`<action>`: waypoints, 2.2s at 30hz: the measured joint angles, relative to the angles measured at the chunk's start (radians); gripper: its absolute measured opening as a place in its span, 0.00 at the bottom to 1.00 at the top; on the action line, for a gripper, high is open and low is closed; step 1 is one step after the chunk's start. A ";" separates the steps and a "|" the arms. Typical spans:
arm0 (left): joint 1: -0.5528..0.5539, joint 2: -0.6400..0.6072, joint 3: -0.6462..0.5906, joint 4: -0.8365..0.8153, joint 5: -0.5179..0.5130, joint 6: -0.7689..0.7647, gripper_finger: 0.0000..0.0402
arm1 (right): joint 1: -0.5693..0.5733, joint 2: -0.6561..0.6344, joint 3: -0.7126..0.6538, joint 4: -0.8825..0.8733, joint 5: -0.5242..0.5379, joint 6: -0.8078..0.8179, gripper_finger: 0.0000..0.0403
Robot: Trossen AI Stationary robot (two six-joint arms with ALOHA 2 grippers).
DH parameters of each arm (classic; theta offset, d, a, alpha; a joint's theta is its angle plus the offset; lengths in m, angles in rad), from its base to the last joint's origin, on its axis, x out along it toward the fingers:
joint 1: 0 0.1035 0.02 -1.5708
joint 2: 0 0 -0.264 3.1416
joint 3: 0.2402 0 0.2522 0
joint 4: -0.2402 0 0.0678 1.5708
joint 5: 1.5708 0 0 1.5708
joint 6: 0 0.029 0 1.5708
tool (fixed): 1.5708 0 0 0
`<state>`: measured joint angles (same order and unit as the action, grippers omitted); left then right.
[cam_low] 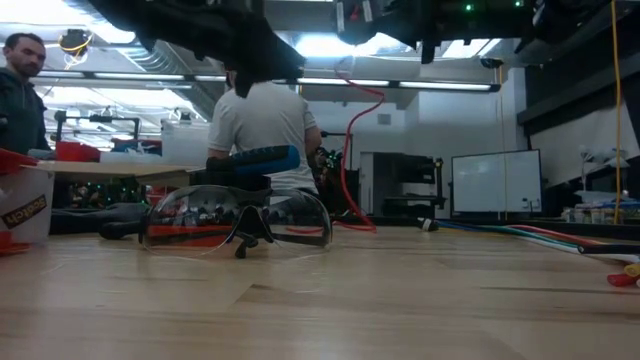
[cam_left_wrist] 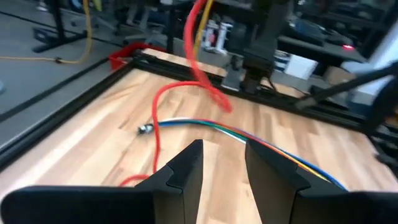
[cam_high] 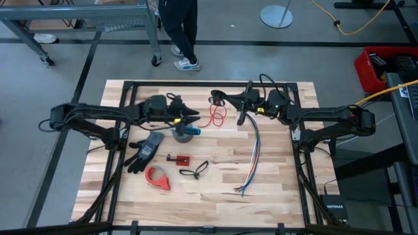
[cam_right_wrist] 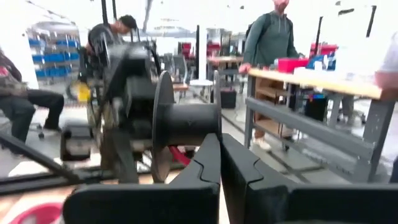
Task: Coil cords
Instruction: Coil the red wire into the black spool
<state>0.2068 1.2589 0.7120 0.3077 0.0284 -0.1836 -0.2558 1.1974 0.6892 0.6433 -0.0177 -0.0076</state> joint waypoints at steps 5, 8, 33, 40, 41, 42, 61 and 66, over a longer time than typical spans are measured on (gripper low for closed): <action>-0.023 0.101 0.000 0.193 -0.046 0.003 0.28 | 0.000 0.000 0.000 0.043 0.000 0.001 0.00; -0.025 0.155 0.000 0.307 -0.057 -0.012 0.28 | 0.000 0.000 0.000 0.046 0.000 0.002 0.00; -0.026 0.321 0.000 0.708 -0.065 -0.066 0.28 | 0.000 0.001 0.000 0.238 0.071 -0.027 0.00; -0.030 0.321 0.001 0.793 -0.067 -0.021 0.28 | 0.000 0.019 0.000 0.346 0.071 -0.028 0.00; -0.033 0.321 0.004 0.796 -0.067 -0.017 0.28 | 0.000 0.028 0.000 0.356 0.071 -0.028 0.00; -0.036 0.320 0.009 0.797 -0.067 -0.014 0.28 | 0.000 0.034 0.000 0.361 0.071 -0.028 0.00; -0.072 0.320 0.062 0.748 -0.100 0.054 0.28 | 0.000 0.093 0.000 0.469 0.086 -0.028 0.00; -0.072 0.320 0.062 0.743 -0.103 0.054 0.21 | 0.000 0.093 0.000 0.467 0.086 -0.027 0.00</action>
<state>0.1352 1.5787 0.7742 1.0502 -0.0746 -0.1292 -0.2558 1.2903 0.6888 1.1099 0.0685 -0.0343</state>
